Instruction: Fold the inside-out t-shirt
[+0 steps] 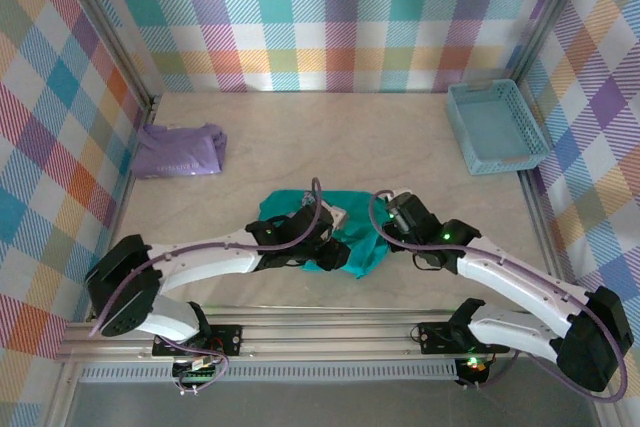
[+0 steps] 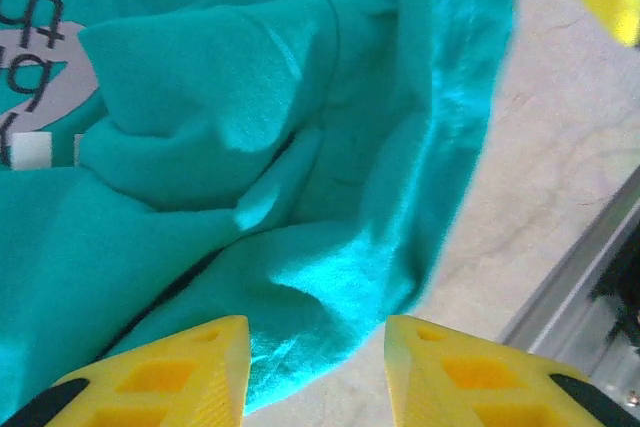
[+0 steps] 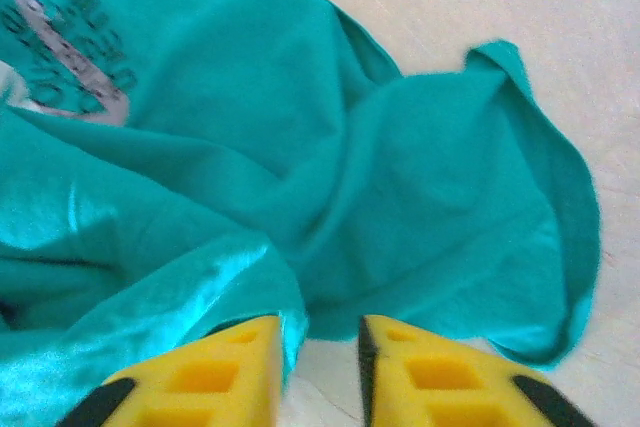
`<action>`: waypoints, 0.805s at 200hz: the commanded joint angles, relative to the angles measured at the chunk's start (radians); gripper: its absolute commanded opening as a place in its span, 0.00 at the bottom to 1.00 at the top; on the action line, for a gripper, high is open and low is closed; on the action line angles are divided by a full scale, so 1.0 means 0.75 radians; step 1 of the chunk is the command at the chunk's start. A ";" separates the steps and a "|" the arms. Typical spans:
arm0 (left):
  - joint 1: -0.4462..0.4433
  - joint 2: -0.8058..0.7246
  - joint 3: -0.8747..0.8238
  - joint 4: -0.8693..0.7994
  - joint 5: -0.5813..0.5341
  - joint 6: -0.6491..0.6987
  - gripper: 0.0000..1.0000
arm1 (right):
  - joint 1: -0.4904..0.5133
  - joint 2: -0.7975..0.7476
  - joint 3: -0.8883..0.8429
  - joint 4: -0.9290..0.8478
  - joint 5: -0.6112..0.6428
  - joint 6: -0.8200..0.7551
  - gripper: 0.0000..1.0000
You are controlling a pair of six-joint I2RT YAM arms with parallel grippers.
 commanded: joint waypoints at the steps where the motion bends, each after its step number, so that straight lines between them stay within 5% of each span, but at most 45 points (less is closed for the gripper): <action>1: 0.009 0.093 0.063 0.002 0.046 0.019 0.45 | -0.004 -0.018 0.043 -0.136 -0.047 0.066 0.35; 67: 0.010 0.371 0.212 -0.055 -0.012 0.118 0.50 | -0.004 -0.010 0.035 -0.147 -0.285 0.127 0.39; 133: 0.078 0.433 0.150 0.154 0.178 -0.040 0.00 | -0.004 -0.083 -0.257 0.204 -0.575 0.461 0.44; 161: 0.138 0.364 0.050 0.330 0.314 -0.174 0.00 | -0.004 -0.063 -0.333 0.332 -0.644 0.554 0.45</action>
